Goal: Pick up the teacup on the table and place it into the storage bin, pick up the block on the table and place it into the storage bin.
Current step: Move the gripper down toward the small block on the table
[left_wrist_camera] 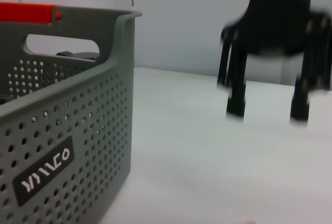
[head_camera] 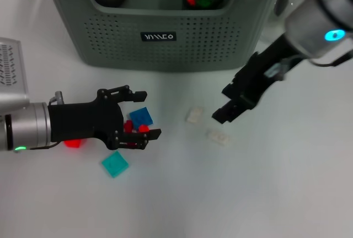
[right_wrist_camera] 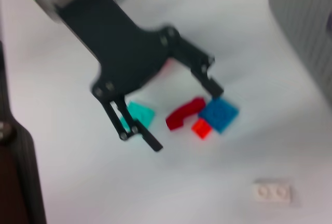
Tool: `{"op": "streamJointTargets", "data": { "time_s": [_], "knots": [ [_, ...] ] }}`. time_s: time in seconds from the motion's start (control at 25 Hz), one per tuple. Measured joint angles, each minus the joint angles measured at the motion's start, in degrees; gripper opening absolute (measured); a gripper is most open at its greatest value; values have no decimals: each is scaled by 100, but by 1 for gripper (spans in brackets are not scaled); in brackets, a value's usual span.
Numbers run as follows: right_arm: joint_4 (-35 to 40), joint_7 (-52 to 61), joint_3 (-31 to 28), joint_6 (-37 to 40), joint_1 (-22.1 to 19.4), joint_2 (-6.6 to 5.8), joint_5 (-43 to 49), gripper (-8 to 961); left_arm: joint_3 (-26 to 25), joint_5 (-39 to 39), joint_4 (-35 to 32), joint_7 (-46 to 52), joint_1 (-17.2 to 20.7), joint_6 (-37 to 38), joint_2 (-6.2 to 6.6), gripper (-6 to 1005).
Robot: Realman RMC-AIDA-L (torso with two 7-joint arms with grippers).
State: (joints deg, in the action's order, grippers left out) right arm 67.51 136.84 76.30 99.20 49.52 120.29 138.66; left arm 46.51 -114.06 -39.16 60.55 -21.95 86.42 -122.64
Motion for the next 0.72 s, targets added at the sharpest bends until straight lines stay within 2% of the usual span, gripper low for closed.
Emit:
{"op": "streamJointTargets", "data": {
  "time_s": [0.2, 0.36, 0.72],
  "knots": [
    [-787, 505, 738, -614, 443, 18, 257, 641, -61, -1, -5, 0, -7, 0, 1, 888],
    [-1051, 849, 1372, -957, 620, 23, 339, 631, -69, 2, 8, 0, 5, -2, -2, 887],
    [-1294, 1254, 2327, -1379, 681, 57, 331, 608, -72, -17, 40, -13, 7, -35, -36, 887]
  ]
}}
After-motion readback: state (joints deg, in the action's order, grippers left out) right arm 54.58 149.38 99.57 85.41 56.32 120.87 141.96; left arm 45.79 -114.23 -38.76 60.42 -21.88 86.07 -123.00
